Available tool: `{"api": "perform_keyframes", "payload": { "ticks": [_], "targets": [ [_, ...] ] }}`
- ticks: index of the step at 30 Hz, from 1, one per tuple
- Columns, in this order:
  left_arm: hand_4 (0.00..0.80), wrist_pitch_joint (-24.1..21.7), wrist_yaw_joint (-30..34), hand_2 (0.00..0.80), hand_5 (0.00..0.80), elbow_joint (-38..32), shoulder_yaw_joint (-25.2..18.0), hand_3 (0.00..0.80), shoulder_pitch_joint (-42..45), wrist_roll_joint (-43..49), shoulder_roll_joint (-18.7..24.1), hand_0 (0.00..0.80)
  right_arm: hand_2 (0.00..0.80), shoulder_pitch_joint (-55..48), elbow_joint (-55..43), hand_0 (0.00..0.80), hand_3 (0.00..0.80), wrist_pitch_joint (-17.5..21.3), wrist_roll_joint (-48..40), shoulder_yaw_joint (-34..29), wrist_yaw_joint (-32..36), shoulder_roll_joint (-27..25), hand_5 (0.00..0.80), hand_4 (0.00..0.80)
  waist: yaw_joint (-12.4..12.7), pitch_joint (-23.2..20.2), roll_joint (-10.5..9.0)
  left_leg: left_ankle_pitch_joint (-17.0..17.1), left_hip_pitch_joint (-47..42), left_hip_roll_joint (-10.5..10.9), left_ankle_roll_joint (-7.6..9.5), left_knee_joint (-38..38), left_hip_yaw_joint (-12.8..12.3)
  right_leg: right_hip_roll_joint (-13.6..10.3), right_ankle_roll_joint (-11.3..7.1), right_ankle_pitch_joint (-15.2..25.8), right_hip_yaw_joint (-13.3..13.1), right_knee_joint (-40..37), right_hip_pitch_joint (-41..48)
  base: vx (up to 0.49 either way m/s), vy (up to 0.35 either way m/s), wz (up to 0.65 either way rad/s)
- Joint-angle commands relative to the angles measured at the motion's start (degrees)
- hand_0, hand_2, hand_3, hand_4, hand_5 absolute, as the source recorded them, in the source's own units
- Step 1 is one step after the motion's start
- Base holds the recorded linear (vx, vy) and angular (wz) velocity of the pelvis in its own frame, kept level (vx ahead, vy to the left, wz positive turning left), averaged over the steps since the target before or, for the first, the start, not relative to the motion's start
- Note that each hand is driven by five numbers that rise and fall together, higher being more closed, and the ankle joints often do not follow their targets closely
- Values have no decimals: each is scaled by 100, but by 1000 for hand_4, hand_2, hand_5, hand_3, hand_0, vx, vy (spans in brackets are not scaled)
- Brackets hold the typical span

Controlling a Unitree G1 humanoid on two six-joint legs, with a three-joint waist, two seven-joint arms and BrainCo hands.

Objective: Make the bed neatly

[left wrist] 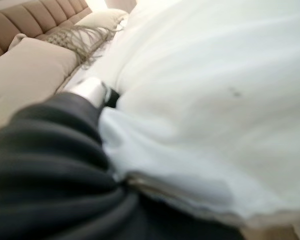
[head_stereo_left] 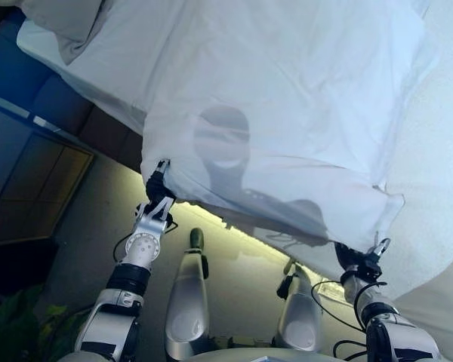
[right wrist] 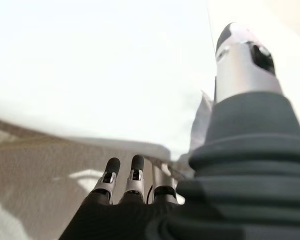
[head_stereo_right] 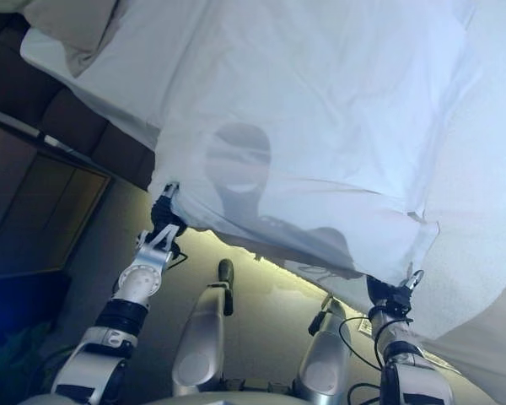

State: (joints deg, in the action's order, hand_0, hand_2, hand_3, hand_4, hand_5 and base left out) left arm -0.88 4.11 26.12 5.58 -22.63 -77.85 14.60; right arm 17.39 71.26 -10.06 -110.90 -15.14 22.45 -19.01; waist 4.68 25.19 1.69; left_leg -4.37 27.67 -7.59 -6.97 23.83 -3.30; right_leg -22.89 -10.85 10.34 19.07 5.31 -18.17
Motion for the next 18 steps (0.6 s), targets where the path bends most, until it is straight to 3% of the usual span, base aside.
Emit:
{"api": "perform_keyframes", "payload": {
  "ticks": [1,7,13,18],
  "targets": [
    [800,-516,311,800,800,-326,-311,800,-137,-363,33,800,800,38,-65,800,800,73,59,-243,274,-334,800,800,52,-144,315,847,24,-101,-194,-586,132,-451,-381,-126,-353,538,295,1,169,4],
    [800,-668,281,800,800,-423,-275,800,2,-565,-92,800,800,128,-315,800,800,24,427,-237,874,-514,800,800,-61,-147,459,855,-60,-98,-235,-608,16,-532,-388,-149,-452,552,263,9,121,-4],
    [800,-677,280,800,800,-443,-323,800,75,-628,-107,800,800,133,-696,800,800,-115,604,-225,1468,-497,800,800,-99,-152,459,887,-71,-151,-268,-649,-35,-538,-402,-146,-486,540,229,5,21,-5],
    [800,-652,356,800,800,-404,-400,800,175,-627,-98,800,800,93,-950,800,800,66,696,-233,1586,-396,800,800,-109,-143,434,880,-52,-196,-282,-608,-43,-523,-404,-140,-491,557,193,-2,-2,-7]
  ]
}}
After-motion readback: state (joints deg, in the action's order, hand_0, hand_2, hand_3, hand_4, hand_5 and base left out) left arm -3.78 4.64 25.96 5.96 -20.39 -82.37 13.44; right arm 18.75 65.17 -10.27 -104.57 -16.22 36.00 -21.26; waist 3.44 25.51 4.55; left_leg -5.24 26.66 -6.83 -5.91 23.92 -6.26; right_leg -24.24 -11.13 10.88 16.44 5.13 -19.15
